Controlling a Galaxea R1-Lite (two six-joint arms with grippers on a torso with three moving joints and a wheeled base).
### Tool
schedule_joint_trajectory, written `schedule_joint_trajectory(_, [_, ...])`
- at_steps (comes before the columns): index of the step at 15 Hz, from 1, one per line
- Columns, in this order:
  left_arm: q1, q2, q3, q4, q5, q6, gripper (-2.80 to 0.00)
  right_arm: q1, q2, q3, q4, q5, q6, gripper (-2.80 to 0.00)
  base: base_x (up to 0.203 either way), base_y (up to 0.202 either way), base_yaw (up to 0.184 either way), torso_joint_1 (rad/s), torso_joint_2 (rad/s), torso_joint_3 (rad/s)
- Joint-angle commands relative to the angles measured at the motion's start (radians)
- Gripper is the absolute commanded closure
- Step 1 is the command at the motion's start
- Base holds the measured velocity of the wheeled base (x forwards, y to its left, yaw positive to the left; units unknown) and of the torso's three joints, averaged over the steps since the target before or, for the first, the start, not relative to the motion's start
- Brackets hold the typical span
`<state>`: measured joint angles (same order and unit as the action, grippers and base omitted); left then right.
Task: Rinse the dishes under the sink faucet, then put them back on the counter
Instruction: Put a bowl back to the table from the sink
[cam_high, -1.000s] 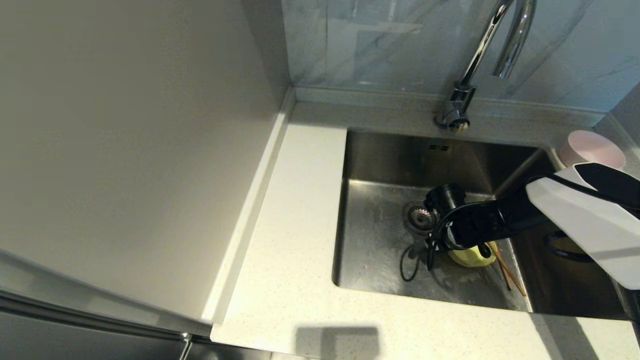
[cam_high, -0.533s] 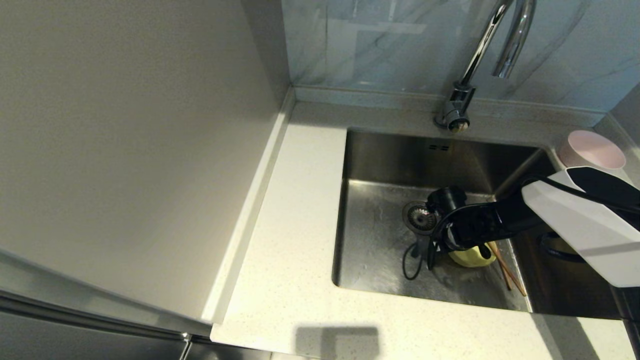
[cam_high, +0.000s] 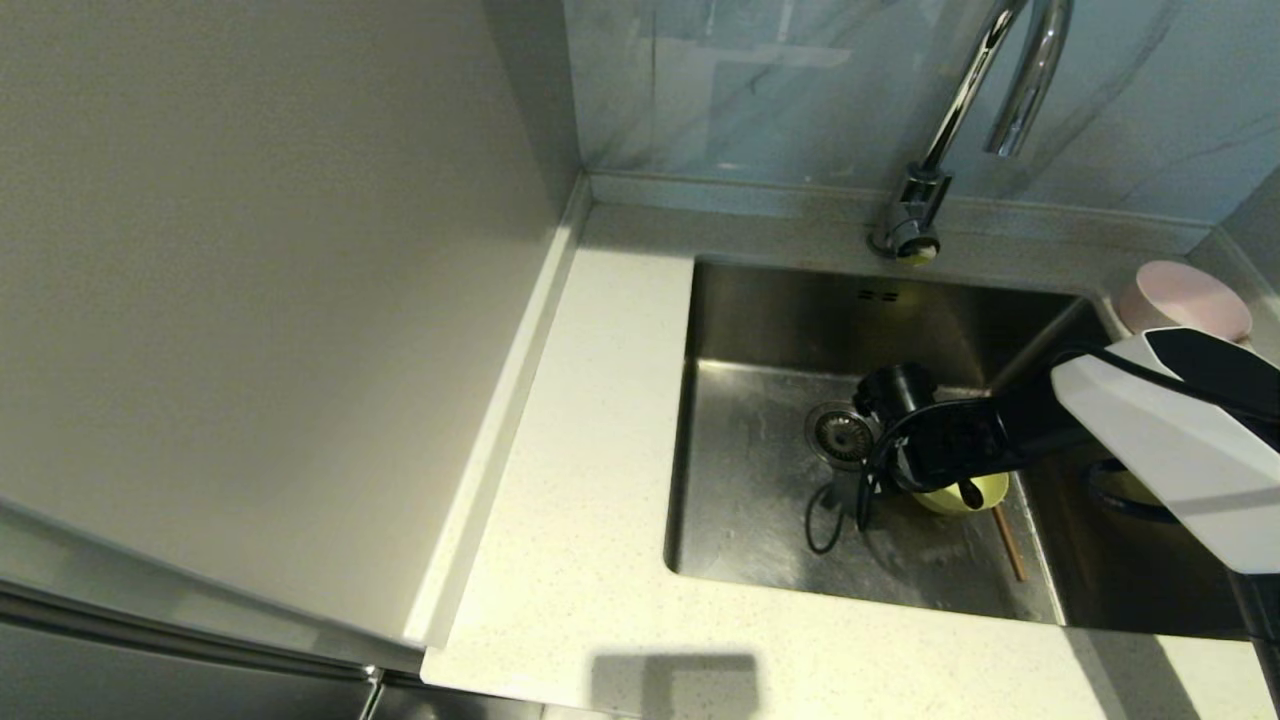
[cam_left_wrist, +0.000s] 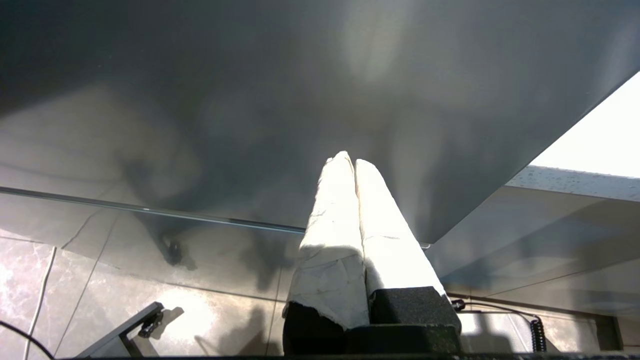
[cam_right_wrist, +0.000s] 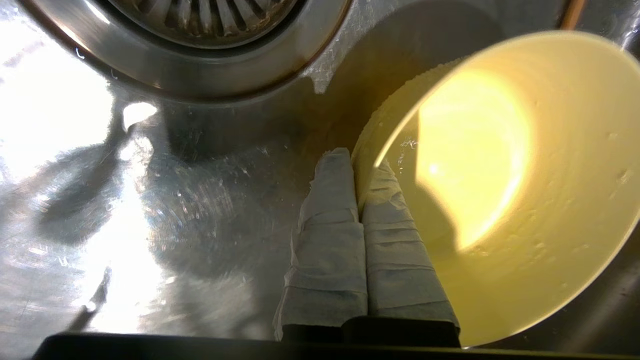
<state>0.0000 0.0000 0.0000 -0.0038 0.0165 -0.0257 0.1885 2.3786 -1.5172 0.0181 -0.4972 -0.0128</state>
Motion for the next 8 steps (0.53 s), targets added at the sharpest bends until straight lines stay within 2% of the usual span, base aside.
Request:
schedule_joint_trajectory(1, [0.000, -0.003, 0.000, -0.001, 0.000, 0.000, 0.00, 0.001, -0.037, 0.003, 0.000, -0.002, 0.001, 0.00, 0.000, 0.000, 0.000, 0.000, 0.00, 0.000])
schedule_joint_trajectory(6, [0.000, -0.003, 0.000, -0.001, 0.000, 0.000, 0.00, 0.002, -0.135, 0.037, -0.001, 0.009, 0.010, 0.00, 0.000, 0.000, 0.000, 0.000, 0.00, 0.000])
schedule_joint_trajectory(8, [0.000, -0.003, 0.000, -0.001, 0.000, 0.000, 0.00, 0.003, -0.203, 0.058, -0.002, 0.056, 0.013, 0.00, 0.000, 0.000, 0.000, 0.000, 0.00, 0.000])
